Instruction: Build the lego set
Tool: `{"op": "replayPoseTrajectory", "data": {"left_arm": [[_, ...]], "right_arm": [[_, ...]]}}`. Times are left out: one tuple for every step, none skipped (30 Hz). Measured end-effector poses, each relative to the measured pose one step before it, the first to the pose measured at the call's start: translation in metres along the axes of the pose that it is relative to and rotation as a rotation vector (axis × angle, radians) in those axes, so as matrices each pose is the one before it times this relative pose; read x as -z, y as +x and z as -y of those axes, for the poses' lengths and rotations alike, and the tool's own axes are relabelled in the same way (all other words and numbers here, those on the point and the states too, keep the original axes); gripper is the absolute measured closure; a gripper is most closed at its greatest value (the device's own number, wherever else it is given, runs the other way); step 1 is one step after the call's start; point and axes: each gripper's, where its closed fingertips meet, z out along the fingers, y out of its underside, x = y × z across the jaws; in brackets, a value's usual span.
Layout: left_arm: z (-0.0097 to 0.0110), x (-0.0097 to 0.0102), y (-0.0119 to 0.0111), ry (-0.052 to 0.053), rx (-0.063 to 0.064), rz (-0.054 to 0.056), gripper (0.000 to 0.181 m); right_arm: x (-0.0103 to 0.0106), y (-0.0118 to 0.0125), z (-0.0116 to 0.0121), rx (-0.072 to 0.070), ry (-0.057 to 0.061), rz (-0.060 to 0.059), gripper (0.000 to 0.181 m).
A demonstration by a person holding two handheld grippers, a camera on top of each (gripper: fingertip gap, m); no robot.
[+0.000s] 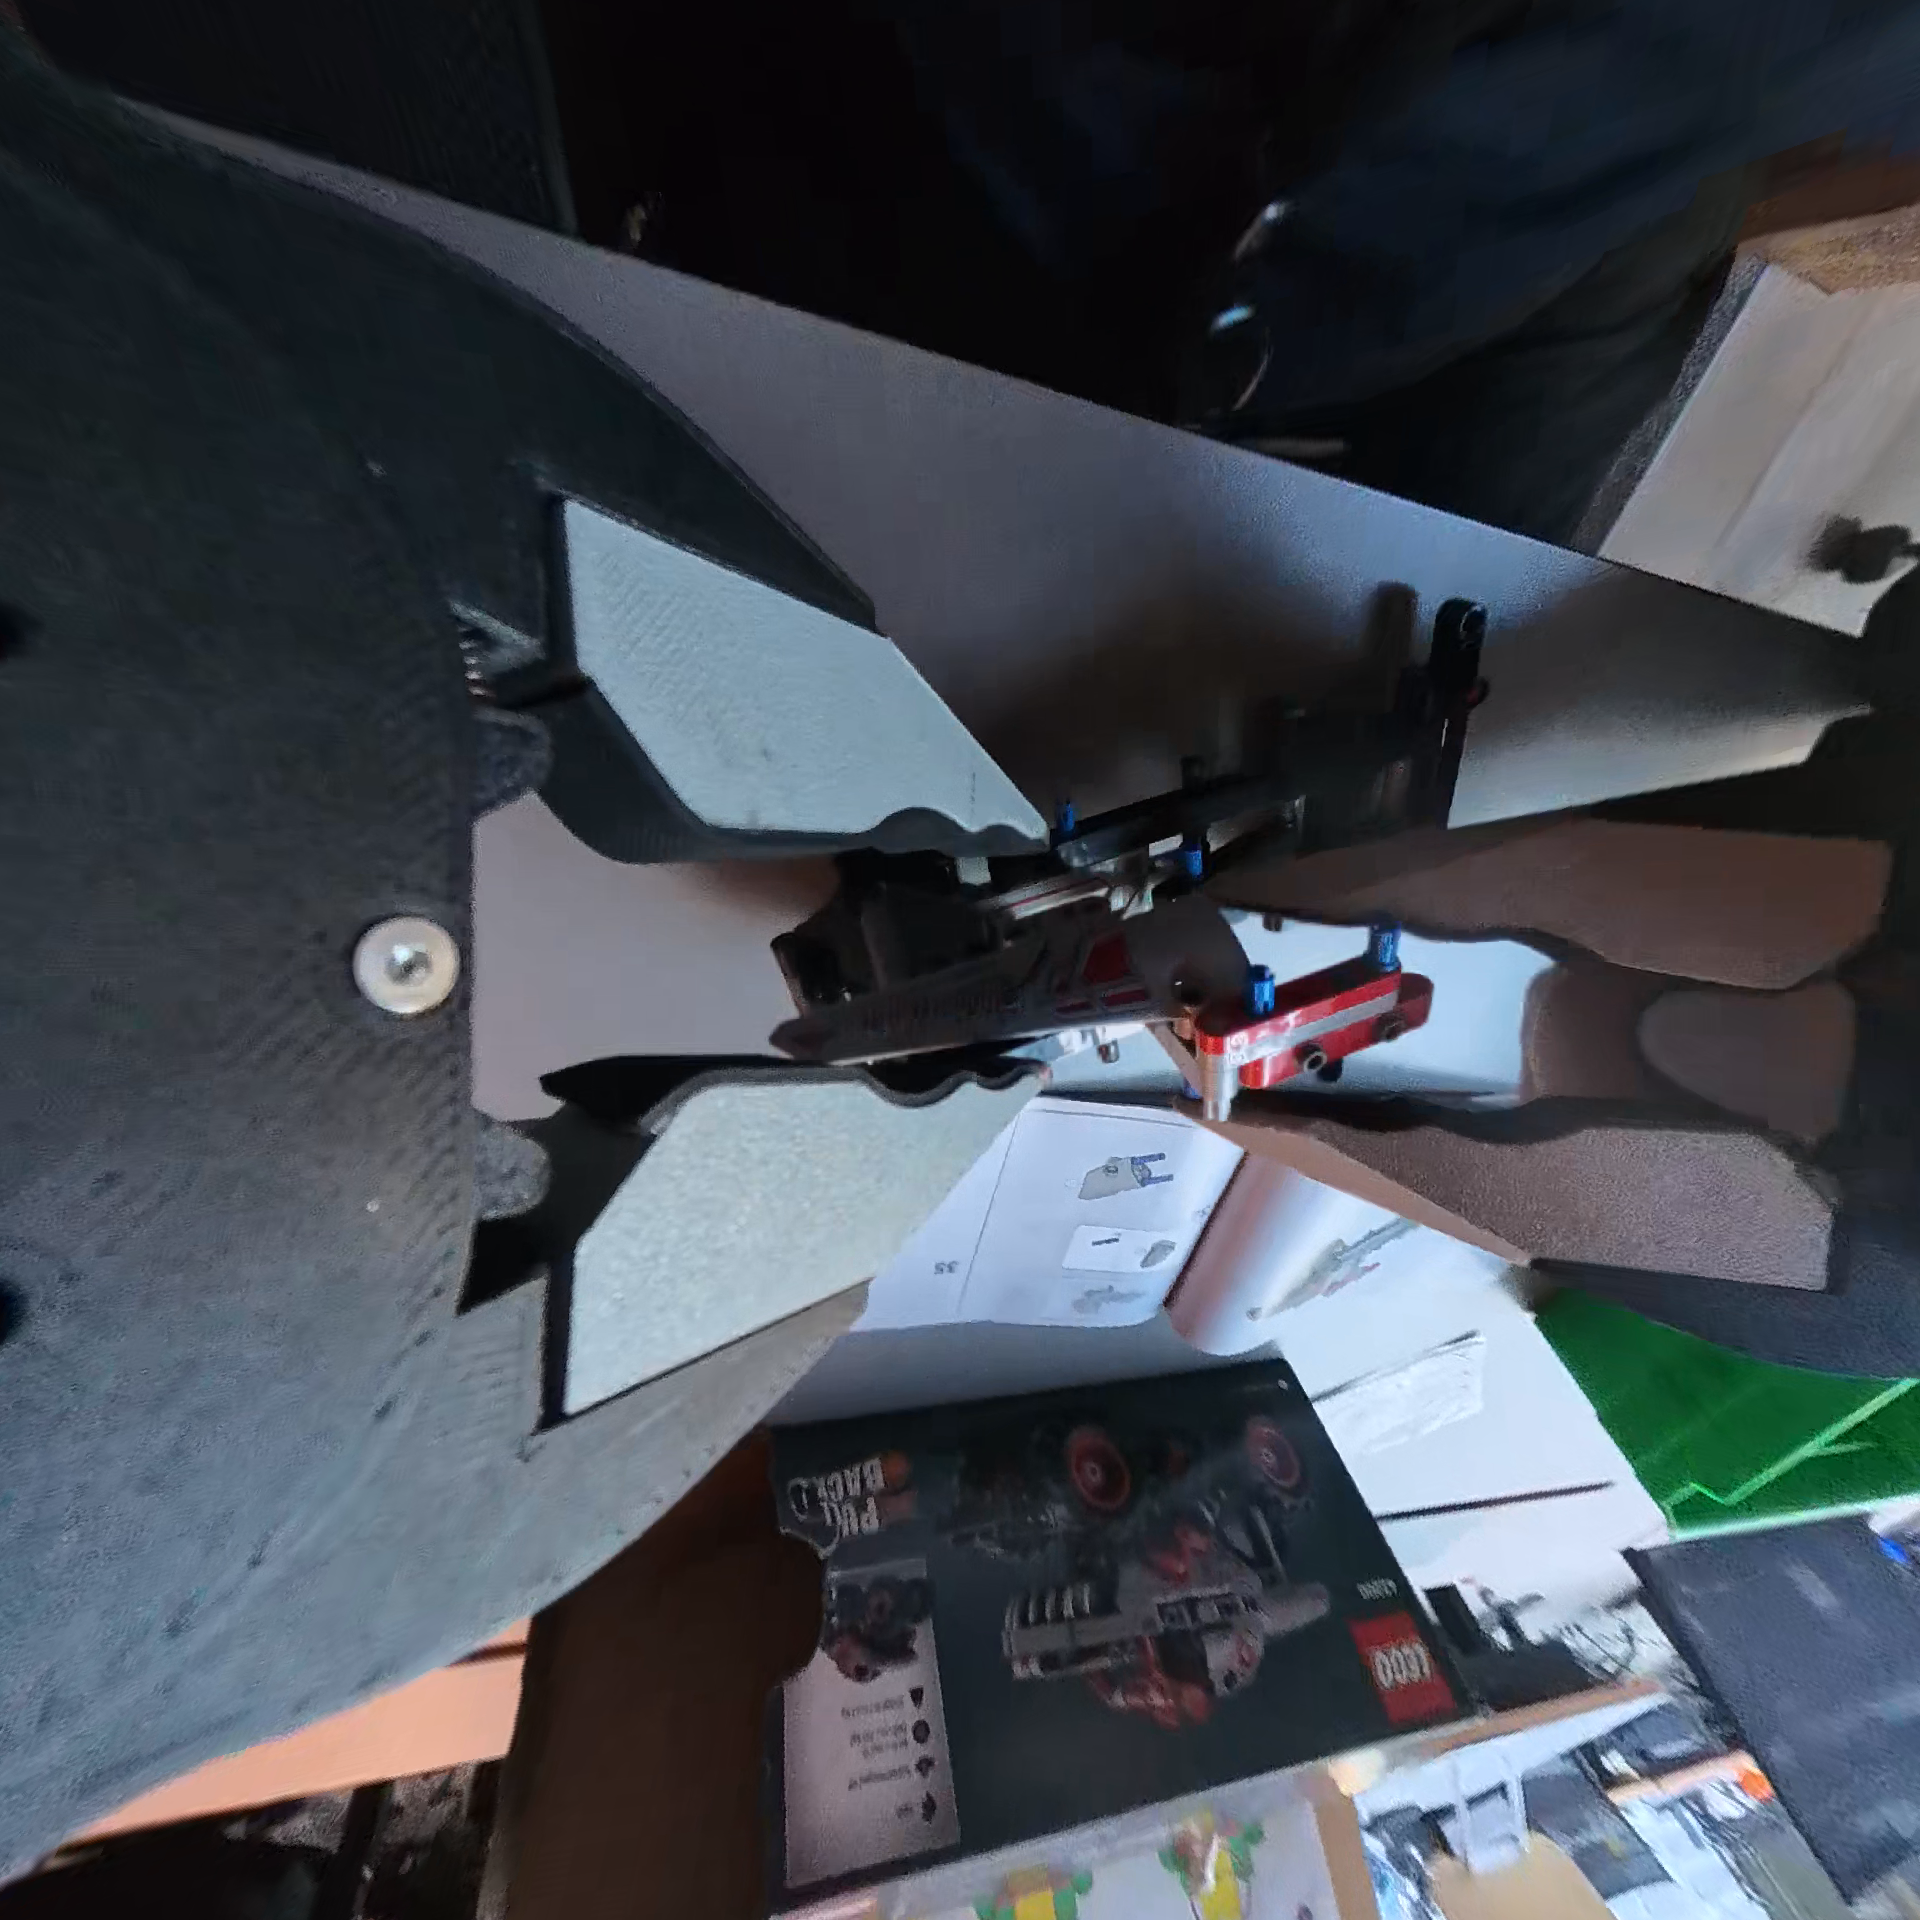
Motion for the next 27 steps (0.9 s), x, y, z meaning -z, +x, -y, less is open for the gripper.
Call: {"op": "replayPoseTrajectory", "data": {"left_arm": [[0.00027,0.00338,-0.00119,0.0206,0.0535,-0.022,0.137],[0.00151,0.00483,-0.00099,0.0324,0.0396,-0.0241,0.135],[0.00218,0.00563,-0.00089,0.0385,0.0332,-0.025,0.135],[0.00182,0.00549,-0.00088,0.0332,0.033,-0.025,0.137],[0.00084,0.00439,-0.00193,0.0237,0.0296,-0.0154,0.138],[-0.00035,0.00281,-0.00311,0.016,0.0236,-0.0013,0.138],[-0.00096,0.00089,-0.00153,0.0061,0.0215,-0.0011,0.138],[-0.00001,-0.00044,0.00174,0.0031,0.0108,-0.011,0.138],[0.00066,-0.00112,0.00307,0.0114,-0.0016,-0.0133,0.139],[-0.00125,-0.00145,0.00222,-0.0042,-0.0069,-0.0099,0.14],[-0.00293,-0.00119,0.00035,-0.0155,-0.0037,-0.0035,0.139],[-0.0018,-0.00089,-0.00012,-0.0071,0.0049,-0.0021,0.139],[0.00036,-0.00064,0.00186,0.0066,0.0099,-0.0127,0.14],[0.0015,-0.00047,0.00269,0.0123,0.008,-0.015,0.141],[0.00115,-0.00061,0.00217,0.0069,-0.0013,-0.0092,0.142],[-0.00023,-0.00085,0.00099,-0.002,-0.0097,-0.0009,0.142],[-0.00113,-0.00088,0.00009,-0.0067,-0.0083,0.0034,0.142],[-0.00117,-0.00103,0.00039,-0.0059,-0.0024,-0.0001,0.143],[-0.00036,-0.00112,0.00152,-0.0007,0.0015,-0.0079,0.144],[0.00015,-0.00137,0.00139,0.0027,0.0019,-0.0058,0.145],[0.00037,-0.00132,0.00012,0.0029,-0.0011,0.0026,0.145],[0.00003,-0.00133,-0.00003,0.0008,-0.0021,0.0032,0.146],[-0.00045,-0.00127,0.00023,-0.0014,0.0038,-0.0001,0.146],[-0.00051,-0.00098,0.0005,-0.0026,0.0061,-0.0021,0.146],[-0.00019,-0.00067,-0.00003,-0.0014,0.001,0.0026,0.146],[-0.00004,-0.00047,-0.00034,-0.0011,-0.0043,0.0057,0.146],[-0.00021,-0.00033,-0.00056,-0.0021,-0.0049,0.0065,0.146]], "right_arm": [[0.00243,0.00035,-0.0011,0.0092,0.0129,-0.0032,0.146],[0.00277,0.00025,-0.00125,-0.0022,0.0148,0.0088,0.146],[0.0032,0.00134,-0.00164,-0.014,0.0124,0.0139,0.146],[0.00341,0.00172,-0.00092,-0.0209,0.0137,0.0201,0.145],[0.00363,0.00106,0.00096,-0.0208,0.0194,0.0272,0.145],[0.00319,0.00124,0.00242,-0.0142,0.0215,0.0256,0.145],[0.00231,0.00246,0.00284,-0.0056,0.0169,0.0168,0.145],[0.00095,0.00258,0.00216,0.0008,0.0086,0.015,0.145],[-0.00064,0.00234,0.00147,0.003,0.0026,0.0159,0.146],[-0.00199,0.00157,-0.00018,0.0025,-0.0034,0.0192,0.146],[-0.00291,0.00172,-0.00191,0.0013,-0.0116,0.0175,0.146],[-0.00307,0.00132,-0.00251,0.0002,-0.0135,0.0163,0.145],[-0.00309,-0.00032,-0.00193,0.0,-0.0144,0.0203,0.145],[-0.00278,-0.00149,-0.00041,0.0043,-0.0083,0.02,0.145],[-0.0027,-0.00249,0.00072,0.009,-0.002,0.0216,0.145],[-0.0028,-0.00308,0.00045,0.0092,-0.0051,0.0246,0.147],[-0.00315,-0.00154,-0.0009,0.0081,-0.0158,0.0177,0.148],[-0.00295,-0.00062,-0.00251,0.009,-0.0259,0.0132,0.149],[-0.00264,-0.00042,-0.00228,0.0096,-0.0242,0.013,0.153],[-0.00204,0.00025,-0.00133,0.0055,-0.0158,0.0079,0.155],[-0.00088,0.00032,0.00041,0.0033,-0.0049,0.0073,0.155],[-0.00015,-0.00077,0.0013,0.0021,-0.0015,0.0141,0.156],[-0.00015,-0.00055,0.00101,0.0009,-0.0038,0.0121,0.158],[-0.00022,-0.00002,0.00042,0.0024,-0.0091,0.0078,0.159],[0.00003,0.00021,0.00007,0.0073,-0.0137,0.0048,0.16],[0.00017,0.00004,-0.00027,0.0074,-0.0163,0.0051,0.161],[0.00034,0.00006,-0.00067,0.0028,-0.0183,0.0045,0.162]]}}
